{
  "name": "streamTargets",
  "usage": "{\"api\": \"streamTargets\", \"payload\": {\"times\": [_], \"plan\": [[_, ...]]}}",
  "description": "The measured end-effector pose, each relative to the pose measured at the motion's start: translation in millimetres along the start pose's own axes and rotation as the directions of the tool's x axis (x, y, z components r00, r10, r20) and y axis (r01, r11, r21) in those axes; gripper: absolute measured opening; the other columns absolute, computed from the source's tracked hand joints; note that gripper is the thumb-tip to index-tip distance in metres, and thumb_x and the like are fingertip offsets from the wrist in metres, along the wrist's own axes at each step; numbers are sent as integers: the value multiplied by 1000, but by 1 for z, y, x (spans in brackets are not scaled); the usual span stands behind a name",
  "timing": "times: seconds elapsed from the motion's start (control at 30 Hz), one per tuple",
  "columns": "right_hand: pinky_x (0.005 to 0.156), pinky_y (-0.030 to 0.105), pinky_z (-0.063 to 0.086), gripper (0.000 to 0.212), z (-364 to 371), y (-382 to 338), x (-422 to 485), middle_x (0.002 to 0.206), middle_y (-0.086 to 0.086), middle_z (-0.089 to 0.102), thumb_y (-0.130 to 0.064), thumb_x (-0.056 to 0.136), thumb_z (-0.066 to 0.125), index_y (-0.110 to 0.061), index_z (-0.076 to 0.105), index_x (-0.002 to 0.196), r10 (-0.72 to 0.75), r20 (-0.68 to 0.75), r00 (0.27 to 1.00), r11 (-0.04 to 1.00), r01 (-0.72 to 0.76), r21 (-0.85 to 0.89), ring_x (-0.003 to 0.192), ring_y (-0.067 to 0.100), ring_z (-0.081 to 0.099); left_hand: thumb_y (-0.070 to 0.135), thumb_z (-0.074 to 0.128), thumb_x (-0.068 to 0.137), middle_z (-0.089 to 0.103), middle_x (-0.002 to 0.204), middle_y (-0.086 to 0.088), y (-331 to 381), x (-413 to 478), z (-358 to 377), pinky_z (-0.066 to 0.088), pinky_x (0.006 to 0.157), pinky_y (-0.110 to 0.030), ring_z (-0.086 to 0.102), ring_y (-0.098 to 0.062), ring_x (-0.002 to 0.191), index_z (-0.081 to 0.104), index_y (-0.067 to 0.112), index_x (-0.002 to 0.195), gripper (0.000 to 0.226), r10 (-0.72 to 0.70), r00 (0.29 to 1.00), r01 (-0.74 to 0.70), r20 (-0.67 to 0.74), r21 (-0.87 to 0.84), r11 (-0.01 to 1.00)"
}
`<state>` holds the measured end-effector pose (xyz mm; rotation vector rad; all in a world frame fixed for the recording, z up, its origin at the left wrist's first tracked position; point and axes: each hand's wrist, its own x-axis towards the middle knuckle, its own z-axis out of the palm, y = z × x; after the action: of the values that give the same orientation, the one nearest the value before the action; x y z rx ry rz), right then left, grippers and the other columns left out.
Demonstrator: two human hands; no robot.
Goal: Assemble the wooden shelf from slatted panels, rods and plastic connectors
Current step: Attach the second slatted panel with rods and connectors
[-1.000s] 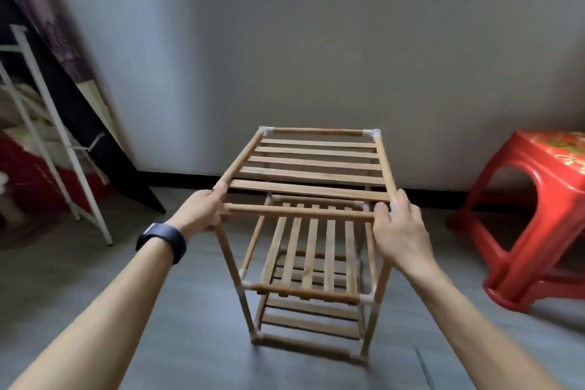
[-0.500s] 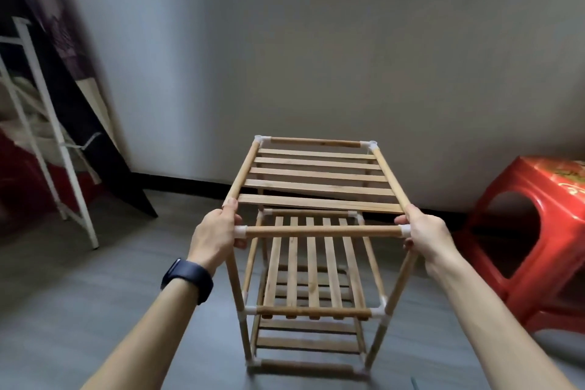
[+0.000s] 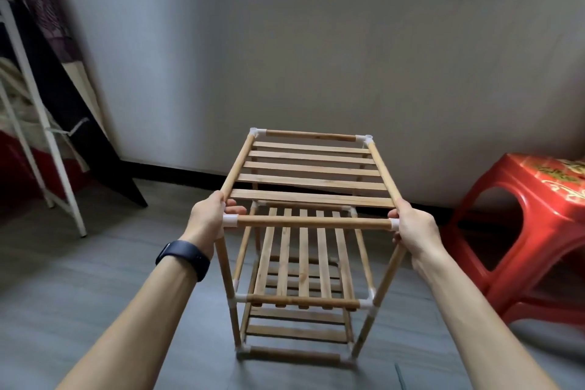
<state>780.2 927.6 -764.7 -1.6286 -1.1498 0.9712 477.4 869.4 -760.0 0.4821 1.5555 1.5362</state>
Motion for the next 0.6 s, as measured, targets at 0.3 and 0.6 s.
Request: {"api": "streamTargets", "payload": {"times": [0.3, 0.6], "plan": [[83, 42, 49, 42, -1, 2, -2, 76, 1, 68, -40, 95, 37, -17, 68, 79, -70, -91, 993, 984, 53, -169, 91, 33, 62, 32, 34, 100, 65, 91, -12, -14, -4, -7, 55, 79, -46, 62, -28, 78, 59, 14, 87, 33, 182, 980, -138, -79, 384, 913], [104, 45, 38, 91, -4, 2, -16, 140, 1, 52, -88, 80, 27, -22, 47, 139, -584, 260, 769, 389, 546, -742, 131, 23, 41, 87, 39, 79, 36, 155, 3, 5, -2, -19, 35, 112, -42, 32, -19, 142, 29, 25, 153, 97, 332, 654, -622, 680, 733, -276]]}}
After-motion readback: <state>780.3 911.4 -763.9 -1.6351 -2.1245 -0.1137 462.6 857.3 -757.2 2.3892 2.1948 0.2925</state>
